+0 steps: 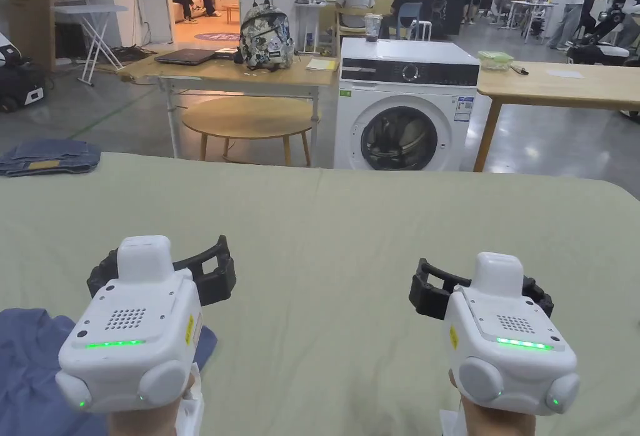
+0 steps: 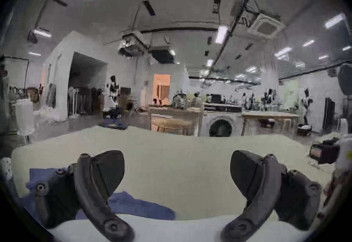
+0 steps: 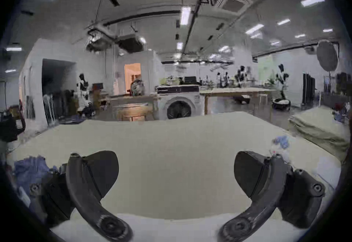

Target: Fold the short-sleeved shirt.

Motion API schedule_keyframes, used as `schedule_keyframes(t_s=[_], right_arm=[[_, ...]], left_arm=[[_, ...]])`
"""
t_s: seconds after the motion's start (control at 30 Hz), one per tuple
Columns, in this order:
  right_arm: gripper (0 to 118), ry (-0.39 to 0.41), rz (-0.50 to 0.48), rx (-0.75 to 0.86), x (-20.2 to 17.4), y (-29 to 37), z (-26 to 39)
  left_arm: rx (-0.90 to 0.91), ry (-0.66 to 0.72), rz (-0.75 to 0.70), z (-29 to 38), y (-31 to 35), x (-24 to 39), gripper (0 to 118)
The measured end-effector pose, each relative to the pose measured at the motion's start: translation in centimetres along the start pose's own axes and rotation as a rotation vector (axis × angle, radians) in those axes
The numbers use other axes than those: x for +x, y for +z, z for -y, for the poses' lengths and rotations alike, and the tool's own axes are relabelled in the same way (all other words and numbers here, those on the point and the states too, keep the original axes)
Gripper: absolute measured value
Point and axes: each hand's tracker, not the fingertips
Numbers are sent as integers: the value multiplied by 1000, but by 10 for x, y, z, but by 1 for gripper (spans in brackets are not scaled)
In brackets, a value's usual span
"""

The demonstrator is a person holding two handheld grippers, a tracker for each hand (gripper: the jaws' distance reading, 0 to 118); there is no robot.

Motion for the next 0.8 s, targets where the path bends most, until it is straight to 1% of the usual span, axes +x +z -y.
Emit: schedule_keyframes(t_s=[0.07, 0.13, 0.2, 0.27, 0.33, 0.37, 0.4, 0.43, 0.47, 0.5, 0.53, 0.6, 0.63, 0.7, 0.73, 0.8], right_arm=[[118, 34, -3, 11, -2, 0, -3], [118, 52, -9, 13, -5, 1, -4], [118, 54, -19, 3, -5, 0, -7], [118, 35, -25, -9, -5, -1, -7], [118, 31, 3, -12, -6, 0, -8], [116, 31, 1, -9, -6, 0, -8], [102, 34, 0, -6, -6, 2, -8], [81, 44, 2, -2, -7, 3, -8], [53, 61, 6, 10, -8, 5, -8], [14, 77, 10, 22, -9, 6, -8], [4, 97, 23, 26, -10, 6, -8], [1, 99, 34, 27, -10, 7, -9], [0, 86, 20, 26, -8, 9, -10], [0, 60, -8, 6, -5, 7, -13], [0, 60, -5, 5, -6, 8, -13], [0, 56, 9, 12, -6, 9, -12]], left_arm=[[-2, -21, 3, -3, 1, 7, 112], [-5, -52, -3, -4, -2, 8, 112], [-13, -80, -17, -4, 0, 13, 112], [-20, -83, -20, -4, -2, 12, 112], [-20, -79, -22, -4, 2, 14, 107], [-15, -74, -22, -4, 3, 14, 102], [-12, -73, -21, -4, 3, 14, 91], [-12, -76, -23, -5, 5, 14, 79], [-11, -83, -31, -5, 6, 15, 64], [-11, -90, -32, -5, 6, 15, 47], [-14, -99, -38, -6, 5, 16, 37], [-18, -97, -36, -8, 7, 15, 20], [-18, -92, -32, -9, 8, 14, 12], [-30, -102, -58, -11, 8, 16, 2], [-36, -107, -69, -11, 7, 16, 0], [-34, -93, -64, -11, 7, 14, 0]])
